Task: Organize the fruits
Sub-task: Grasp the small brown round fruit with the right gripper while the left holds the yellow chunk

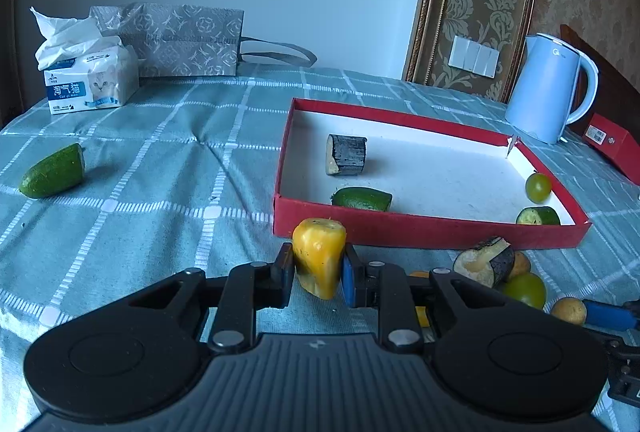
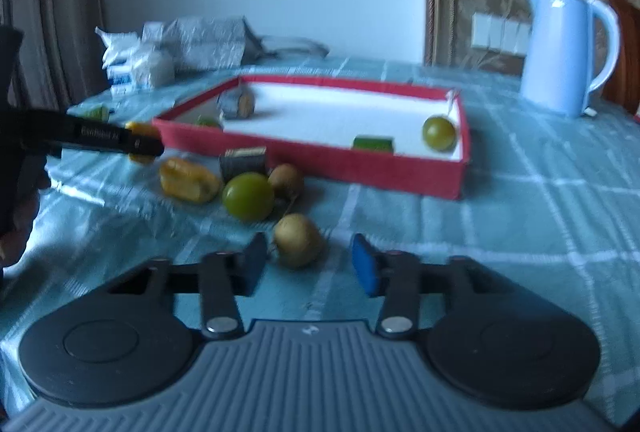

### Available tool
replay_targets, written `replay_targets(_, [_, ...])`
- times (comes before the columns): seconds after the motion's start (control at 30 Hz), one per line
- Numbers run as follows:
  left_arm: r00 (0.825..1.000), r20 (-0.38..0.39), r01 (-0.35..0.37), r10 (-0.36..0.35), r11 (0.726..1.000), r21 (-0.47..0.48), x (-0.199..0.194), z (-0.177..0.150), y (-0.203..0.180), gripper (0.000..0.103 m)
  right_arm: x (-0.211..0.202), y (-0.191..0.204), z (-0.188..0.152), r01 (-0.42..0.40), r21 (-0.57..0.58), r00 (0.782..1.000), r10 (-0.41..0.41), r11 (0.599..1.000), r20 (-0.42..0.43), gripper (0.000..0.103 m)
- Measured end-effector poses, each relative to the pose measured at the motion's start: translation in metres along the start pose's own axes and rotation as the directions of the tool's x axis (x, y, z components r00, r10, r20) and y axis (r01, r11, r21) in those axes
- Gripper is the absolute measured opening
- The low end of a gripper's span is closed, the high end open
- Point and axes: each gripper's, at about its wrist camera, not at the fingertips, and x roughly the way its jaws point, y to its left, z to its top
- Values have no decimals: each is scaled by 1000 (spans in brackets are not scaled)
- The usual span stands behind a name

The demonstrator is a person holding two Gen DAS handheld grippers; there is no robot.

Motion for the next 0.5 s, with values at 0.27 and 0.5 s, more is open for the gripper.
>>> replay_targets(0.27, [1000,-2,2,-2,1000,10,0,-1,-2,23,3,4,8,15,4,1000,-15,1000,5,28])
replay_targets(0.5, [1000,-4,3,-3,1000,15,0,-1,-3,23,5,8,13,68,-5,998,-67,998,19,26])
